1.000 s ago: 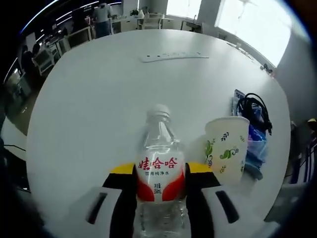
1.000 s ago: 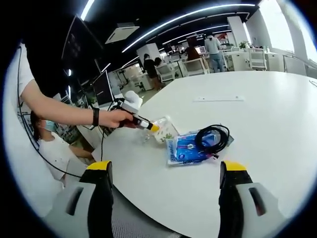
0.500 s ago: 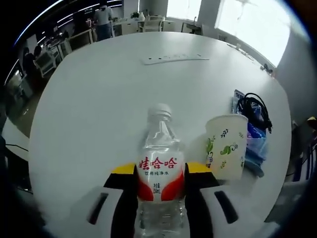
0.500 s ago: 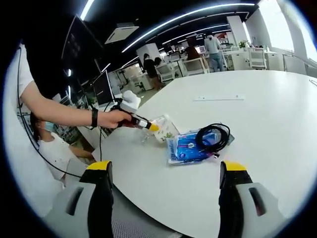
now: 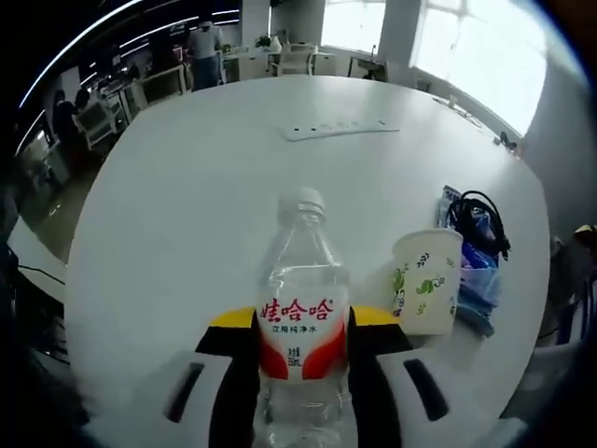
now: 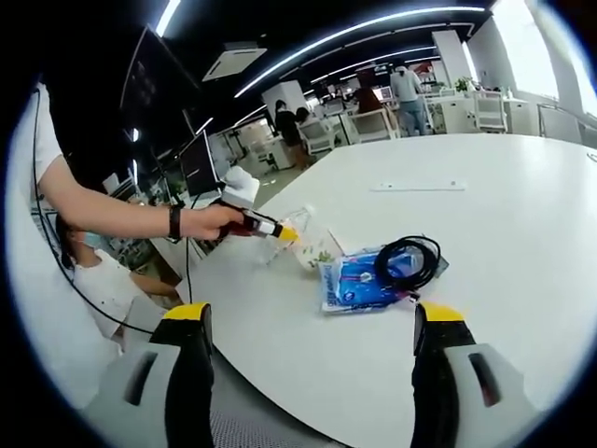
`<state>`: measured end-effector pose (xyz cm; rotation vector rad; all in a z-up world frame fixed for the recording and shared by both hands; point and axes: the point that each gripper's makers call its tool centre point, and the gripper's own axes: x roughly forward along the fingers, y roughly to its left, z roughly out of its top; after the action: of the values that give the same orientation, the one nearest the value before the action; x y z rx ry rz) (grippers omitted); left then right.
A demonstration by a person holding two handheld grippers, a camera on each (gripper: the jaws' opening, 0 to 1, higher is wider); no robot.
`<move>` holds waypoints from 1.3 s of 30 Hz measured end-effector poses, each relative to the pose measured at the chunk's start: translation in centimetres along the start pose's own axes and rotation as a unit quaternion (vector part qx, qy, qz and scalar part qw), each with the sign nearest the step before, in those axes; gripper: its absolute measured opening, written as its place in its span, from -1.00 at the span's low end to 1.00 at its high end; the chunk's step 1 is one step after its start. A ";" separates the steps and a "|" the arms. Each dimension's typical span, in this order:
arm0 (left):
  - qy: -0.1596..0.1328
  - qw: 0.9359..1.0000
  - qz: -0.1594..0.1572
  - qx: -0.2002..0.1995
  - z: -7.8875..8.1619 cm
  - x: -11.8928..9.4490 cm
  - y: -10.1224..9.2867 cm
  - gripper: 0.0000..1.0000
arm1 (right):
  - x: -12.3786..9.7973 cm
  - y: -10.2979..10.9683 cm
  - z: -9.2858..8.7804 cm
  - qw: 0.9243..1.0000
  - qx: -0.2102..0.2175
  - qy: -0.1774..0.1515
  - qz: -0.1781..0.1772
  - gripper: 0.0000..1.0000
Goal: Arrange the tabletop items into an orderly group along one side of the table until the central work area is clear of visible clutter.
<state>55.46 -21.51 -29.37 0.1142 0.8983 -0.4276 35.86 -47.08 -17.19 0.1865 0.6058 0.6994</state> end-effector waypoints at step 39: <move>-0.067 0.997 0.037 -0.022 1.6 -4.4 2.3 -0.31 | -0.2 1.8 0.0 1.000 -0.013 -0.008 0.017 0.78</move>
<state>55.15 -18.43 -25.16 0.0775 0.7695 -0.3431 34.79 -45.82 -16.44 0.1789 0.5785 0.7366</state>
